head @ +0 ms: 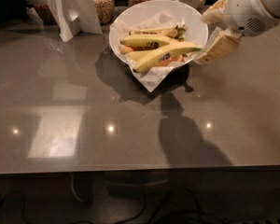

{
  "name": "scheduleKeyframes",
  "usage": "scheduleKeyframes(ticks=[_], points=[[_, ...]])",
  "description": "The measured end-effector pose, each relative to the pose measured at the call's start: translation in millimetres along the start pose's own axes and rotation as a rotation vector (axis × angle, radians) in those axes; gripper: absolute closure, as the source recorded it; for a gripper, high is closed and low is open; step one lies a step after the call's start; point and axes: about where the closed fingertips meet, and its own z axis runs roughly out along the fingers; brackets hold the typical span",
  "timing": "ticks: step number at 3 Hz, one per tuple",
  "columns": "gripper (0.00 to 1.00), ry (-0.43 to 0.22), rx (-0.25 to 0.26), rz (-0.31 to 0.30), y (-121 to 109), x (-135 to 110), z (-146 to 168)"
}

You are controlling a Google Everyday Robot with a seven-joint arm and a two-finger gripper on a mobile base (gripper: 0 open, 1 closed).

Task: Pick banana from white bowl

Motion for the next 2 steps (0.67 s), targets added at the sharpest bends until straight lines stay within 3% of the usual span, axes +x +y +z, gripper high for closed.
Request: scheduleKeyframes(ticks=[2], points=[[0.37, -0.045, -0.029, -0.047, -25.4, -16.1, 29.7]])
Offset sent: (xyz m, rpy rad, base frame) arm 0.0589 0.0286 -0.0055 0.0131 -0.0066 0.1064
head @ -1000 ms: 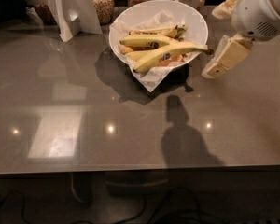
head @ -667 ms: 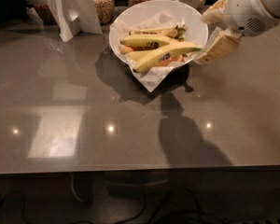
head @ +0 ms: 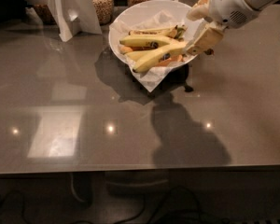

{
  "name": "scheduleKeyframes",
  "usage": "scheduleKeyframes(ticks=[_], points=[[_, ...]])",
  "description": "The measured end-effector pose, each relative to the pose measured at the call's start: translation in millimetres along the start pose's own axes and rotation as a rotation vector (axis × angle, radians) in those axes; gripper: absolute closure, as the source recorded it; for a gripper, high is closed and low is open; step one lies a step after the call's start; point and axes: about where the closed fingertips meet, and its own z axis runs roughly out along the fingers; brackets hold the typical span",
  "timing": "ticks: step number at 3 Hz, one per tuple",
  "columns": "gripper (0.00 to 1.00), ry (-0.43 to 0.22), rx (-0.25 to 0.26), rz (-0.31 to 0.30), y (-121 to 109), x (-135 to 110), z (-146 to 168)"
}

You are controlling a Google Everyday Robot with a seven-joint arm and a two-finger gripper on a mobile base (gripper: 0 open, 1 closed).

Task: Pick banana from white bowl

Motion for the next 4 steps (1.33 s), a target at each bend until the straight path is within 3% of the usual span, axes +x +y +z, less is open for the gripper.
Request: scheduleKeyframes(ticks=[4], points=[[0.37, -0.048, -0.087, -0.095, -12.4, -12.2, 55.3]])
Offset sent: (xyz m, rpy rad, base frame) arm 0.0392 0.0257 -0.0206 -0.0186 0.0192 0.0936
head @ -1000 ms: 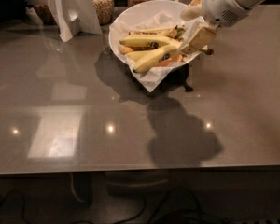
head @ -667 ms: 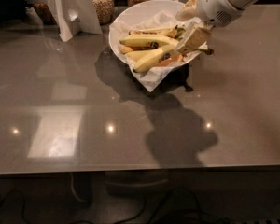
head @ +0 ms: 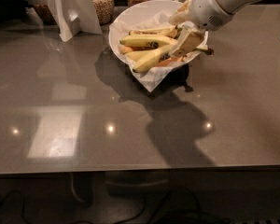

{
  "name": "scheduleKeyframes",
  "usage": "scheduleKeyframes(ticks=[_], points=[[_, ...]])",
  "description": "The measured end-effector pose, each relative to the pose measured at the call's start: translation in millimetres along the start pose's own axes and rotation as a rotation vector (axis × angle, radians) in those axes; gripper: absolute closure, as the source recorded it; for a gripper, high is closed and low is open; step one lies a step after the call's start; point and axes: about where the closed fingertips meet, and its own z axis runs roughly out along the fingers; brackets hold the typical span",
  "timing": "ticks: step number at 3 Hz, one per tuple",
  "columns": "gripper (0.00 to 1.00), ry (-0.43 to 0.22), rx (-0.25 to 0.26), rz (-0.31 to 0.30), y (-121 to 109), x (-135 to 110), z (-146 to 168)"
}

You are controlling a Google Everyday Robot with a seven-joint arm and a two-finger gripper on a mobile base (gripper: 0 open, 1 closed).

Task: Pick banana from white bowl

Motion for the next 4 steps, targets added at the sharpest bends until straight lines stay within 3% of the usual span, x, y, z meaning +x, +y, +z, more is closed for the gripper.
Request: scheduleKeyframes(ticks=[4], points=[[0.44, -0.019, -0.057, -0.059, 3.5, 12.9, 32.8]])
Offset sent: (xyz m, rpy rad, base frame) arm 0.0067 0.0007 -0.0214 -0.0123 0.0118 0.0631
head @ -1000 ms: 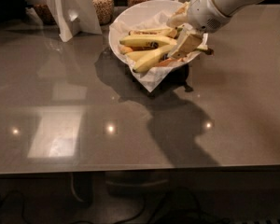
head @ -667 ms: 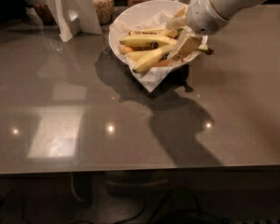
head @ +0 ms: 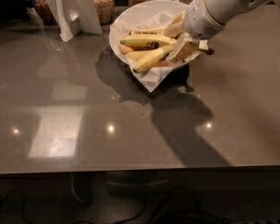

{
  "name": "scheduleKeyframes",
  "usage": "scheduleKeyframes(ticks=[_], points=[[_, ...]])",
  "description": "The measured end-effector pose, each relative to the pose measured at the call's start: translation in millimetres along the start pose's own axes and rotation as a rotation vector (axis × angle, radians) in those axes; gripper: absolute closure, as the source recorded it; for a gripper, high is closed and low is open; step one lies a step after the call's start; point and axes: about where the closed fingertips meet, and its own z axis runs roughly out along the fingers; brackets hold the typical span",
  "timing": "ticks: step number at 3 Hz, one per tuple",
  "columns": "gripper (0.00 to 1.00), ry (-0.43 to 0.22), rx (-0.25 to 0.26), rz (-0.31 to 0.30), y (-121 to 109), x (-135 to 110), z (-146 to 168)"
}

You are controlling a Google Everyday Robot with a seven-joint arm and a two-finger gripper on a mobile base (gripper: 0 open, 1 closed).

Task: Pick banana from white bowl

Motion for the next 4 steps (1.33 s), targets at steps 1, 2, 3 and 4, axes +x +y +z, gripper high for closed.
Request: scheduleKeyframes(ticks=[1, 2, 3, 4], points=[[0.48, 0.007, -0.015, 0.002, -1.8, 13.3, 14.1], [0.49, 0.013, -0.026, 0.008, -2.5, 19.3, 23.2], [0.68, 0.013, -0.026, 0.008, -2.6, 19.3, 23.1], [0.91, 0.036, -0.033, 0.006, -3.2, 12.9, 15.5]])
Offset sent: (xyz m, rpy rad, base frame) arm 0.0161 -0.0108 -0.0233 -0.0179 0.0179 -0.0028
